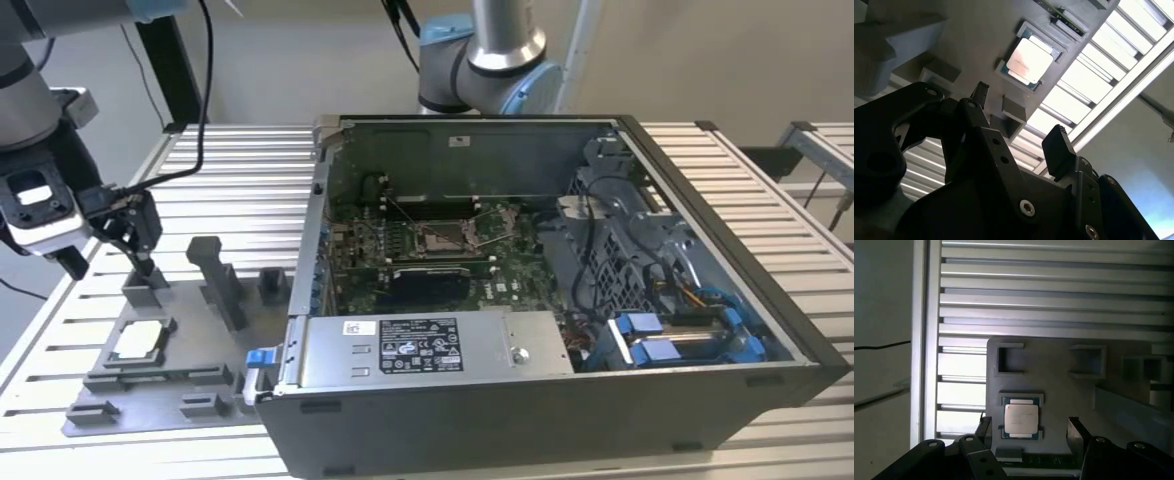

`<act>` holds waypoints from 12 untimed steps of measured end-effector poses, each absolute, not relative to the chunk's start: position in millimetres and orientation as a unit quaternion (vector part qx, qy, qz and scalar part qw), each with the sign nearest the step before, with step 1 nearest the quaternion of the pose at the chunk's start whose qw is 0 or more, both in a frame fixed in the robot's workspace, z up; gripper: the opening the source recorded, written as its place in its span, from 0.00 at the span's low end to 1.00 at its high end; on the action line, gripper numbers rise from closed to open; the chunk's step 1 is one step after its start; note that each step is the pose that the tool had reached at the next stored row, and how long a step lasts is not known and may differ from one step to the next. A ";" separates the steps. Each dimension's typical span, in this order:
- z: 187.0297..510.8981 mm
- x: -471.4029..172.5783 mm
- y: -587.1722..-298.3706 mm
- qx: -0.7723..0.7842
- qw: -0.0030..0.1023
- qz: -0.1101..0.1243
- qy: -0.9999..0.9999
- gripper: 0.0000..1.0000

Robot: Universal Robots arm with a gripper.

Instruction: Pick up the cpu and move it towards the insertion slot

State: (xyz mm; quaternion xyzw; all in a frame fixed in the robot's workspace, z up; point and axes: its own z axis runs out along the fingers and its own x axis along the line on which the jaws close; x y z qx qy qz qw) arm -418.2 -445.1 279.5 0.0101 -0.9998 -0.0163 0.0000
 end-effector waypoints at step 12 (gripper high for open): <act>278.3 -418.2 -445.1 0.010 0.000 -0.016 -1.000 1.00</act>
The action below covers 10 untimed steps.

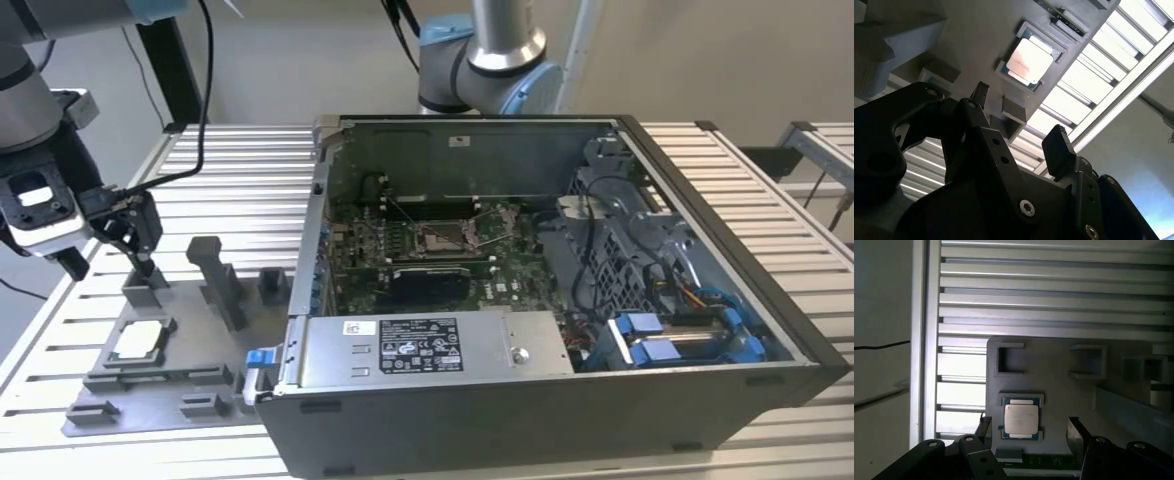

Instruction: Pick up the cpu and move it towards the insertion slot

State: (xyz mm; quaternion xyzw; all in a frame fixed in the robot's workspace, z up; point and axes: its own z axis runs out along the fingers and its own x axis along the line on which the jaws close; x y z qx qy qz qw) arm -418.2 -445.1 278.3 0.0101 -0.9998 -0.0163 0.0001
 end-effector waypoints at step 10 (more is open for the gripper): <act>267.7 -418.2 -445.1 0.010 0.000 -0.015 -1.000 1.00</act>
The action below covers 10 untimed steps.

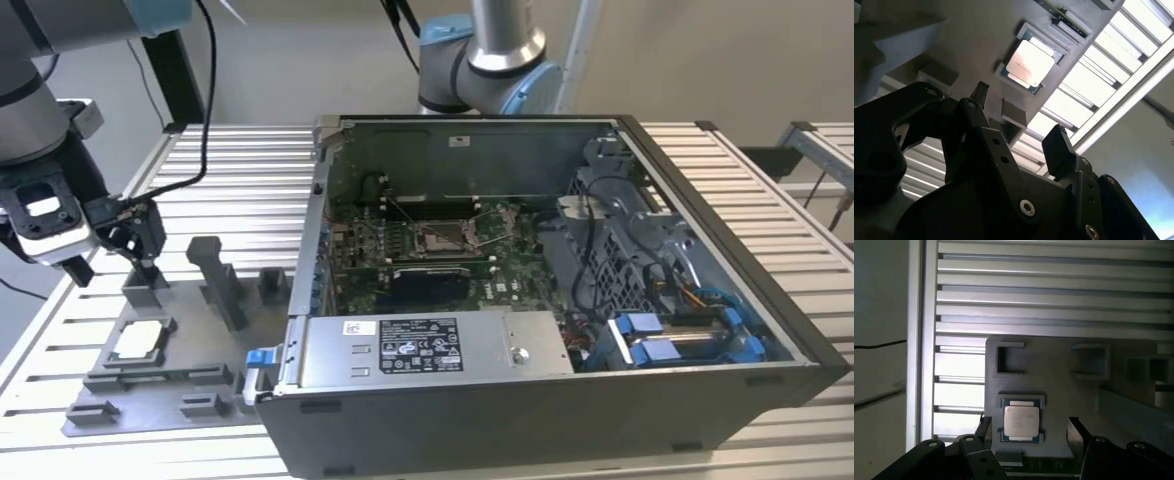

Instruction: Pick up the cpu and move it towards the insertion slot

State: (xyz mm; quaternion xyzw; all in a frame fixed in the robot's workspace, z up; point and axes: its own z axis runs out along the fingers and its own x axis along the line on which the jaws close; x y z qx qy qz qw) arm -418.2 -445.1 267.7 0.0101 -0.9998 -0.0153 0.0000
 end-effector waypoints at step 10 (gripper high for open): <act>249.7 -418.2 -458.3 0.010 0.000 -0.015 -1.000 1.00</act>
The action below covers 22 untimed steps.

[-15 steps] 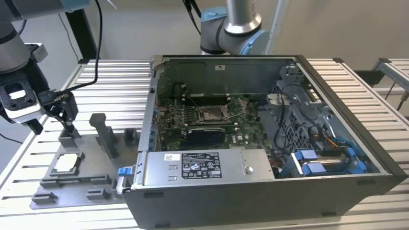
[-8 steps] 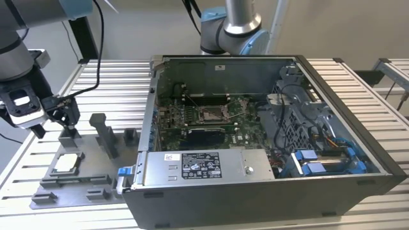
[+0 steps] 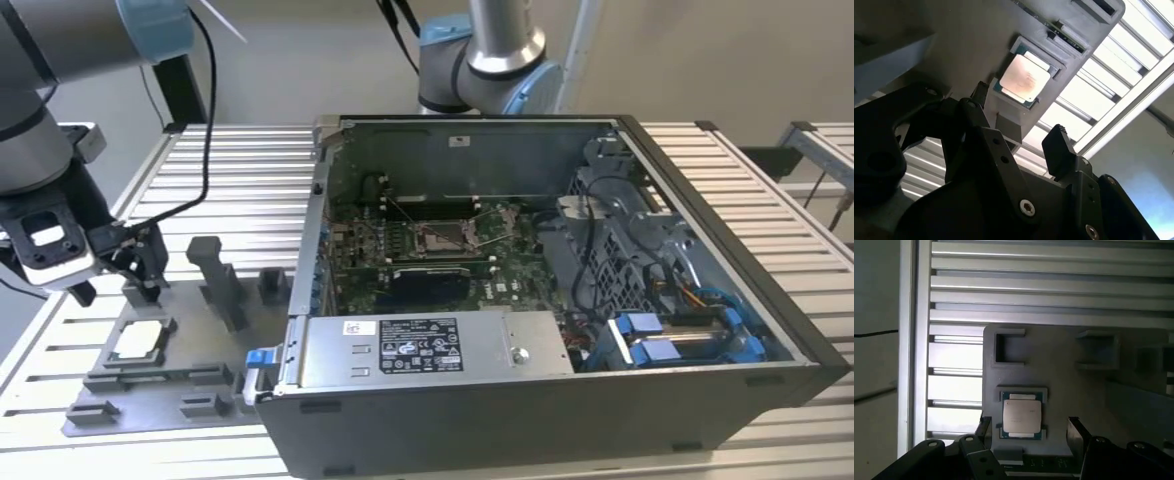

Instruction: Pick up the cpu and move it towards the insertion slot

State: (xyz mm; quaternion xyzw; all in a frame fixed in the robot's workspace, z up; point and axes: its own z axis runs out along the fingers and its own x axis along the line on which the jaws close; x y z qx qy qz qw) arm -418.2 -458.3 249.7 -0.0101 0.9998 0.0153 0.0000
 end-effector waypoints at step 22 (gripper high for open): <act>221.9 -418.2 -461.3 -0.010 0.000 0.015 1.000 1.00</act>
